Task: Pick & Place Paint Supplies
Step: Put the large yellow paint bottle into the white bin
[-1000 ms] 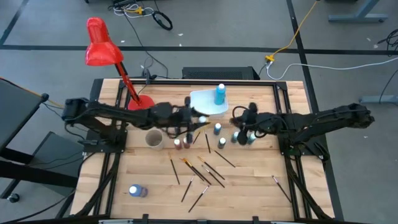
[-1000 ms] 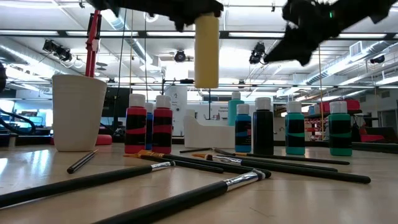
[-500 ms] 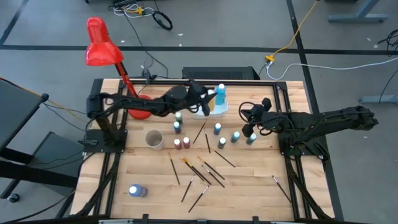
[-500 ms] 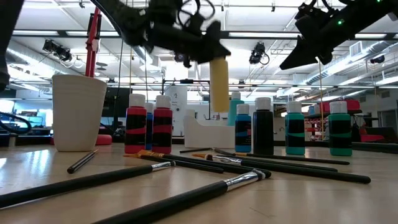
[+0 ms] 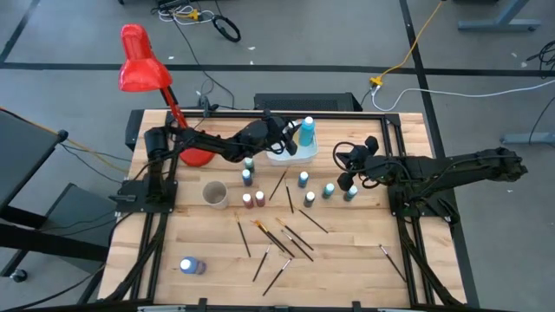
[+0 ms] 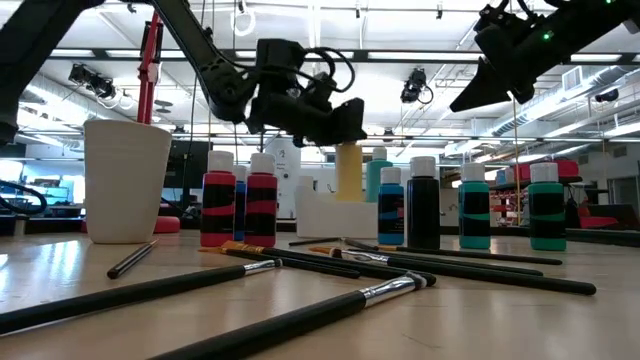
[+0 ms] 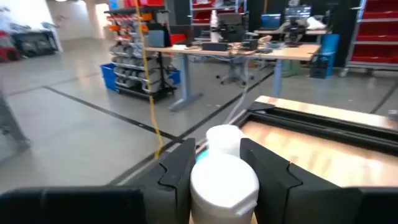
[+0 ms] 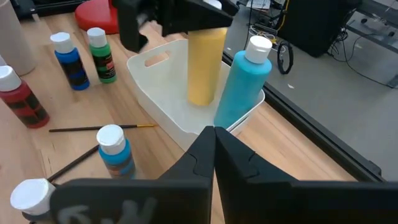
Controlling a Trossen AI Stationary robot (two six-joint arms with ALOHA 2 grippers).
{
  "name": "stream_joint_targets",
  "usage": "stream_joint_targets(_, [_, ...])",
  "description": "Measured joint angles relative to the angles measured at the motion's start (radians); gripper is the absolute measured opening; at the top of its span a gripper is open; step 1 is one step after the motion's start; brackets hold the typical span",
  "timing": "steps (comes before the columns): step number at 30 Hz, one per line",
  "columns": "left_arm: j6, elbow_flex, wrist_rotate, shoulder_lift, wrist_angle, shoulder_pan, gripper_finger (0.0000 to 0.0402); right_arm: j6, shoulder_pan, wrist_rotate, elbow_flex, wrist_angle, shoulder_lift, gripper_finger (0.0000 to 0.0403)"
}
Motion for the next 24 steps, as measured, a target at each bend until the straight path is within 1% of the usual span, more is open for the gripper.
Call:
stream_joint_targets(2, [0.010,0.000,-0.009,0.010,0.018,0.008,0.0132,0.000,0.000,0.000,0.000,0.001,0.000,0.0010])
stream_joint_targets(5, [-0.017,0.001,-0.001,0.009,0.021,0.022,0.0126,0.001,0.000,0.000,0.000,0.002,0.000,0.0012])
stream_joint_targets(10, [-0.073,0.002,0.048,0.009,0.008,0.042,0.0123,0.007,0.000,0.000,0.000,0.011,0.000,0.0013])
stream_joint_targets(15, [-0.098,0.002,0.050,0.009,-0.016,0.049,0.0149,0.008,0.000,-0.001,0.000,0.024,0.001,0.0013])
stream_joint_targets(17, [-0.095,0.002,0.049,0.007,-0.009,0.049,0.0152,0.008,0.000,-0.001,0.000,0.030,0.001,0.0013])
stream_joint_targets(24, [-0.094,0.002,0.076,0.008,-0.023,0.052,0.0132,0.008,0.000,-0.001,0.000,0.040,0.001,0.0013])
